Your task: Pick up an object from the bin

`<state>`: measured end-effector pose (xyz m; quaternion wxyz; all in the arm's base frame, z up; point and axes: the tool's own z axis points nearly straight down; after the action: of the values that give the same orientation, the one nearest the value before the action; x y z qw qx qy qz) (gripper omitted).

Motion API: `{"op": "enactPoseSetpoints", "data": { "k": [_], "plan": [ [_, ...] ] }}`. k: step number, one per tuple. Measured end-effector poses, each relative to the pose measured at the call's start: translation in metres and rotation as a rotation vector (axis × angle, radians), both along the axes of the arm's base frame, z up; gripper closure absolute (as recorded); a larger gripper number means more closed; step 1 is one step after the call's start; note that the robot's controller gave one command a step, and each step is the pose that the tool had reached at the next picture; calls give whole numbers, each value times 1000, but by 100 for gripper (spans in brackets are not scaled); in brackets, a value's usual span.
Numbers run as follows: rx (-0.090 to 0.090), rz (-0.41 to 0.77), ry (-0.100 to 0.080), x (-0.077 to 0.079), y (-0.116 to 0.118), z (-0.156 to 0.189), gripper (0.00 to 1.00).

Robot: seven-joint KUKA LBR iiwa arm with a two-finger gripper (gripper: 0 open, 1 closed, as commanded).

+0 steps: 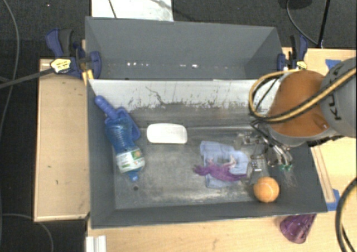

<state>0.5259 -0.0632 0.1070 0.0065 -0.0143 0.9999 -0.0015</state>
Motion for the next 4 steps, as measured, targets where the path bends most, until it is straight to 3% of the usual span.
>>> {"op": "enactPoseSetpoints", "data": {
  "k": [1, 2, 3, 4],
  "plan": [
    [3, 53, 8, 17, 43, -32, 100],
    [2, 54, 9, 17, 43, -32, 100],
    [3, 46, 6, 43, 80, 37, 100],
    [3, 46, 6, 43, 80, 37, 100]
  ]
}}
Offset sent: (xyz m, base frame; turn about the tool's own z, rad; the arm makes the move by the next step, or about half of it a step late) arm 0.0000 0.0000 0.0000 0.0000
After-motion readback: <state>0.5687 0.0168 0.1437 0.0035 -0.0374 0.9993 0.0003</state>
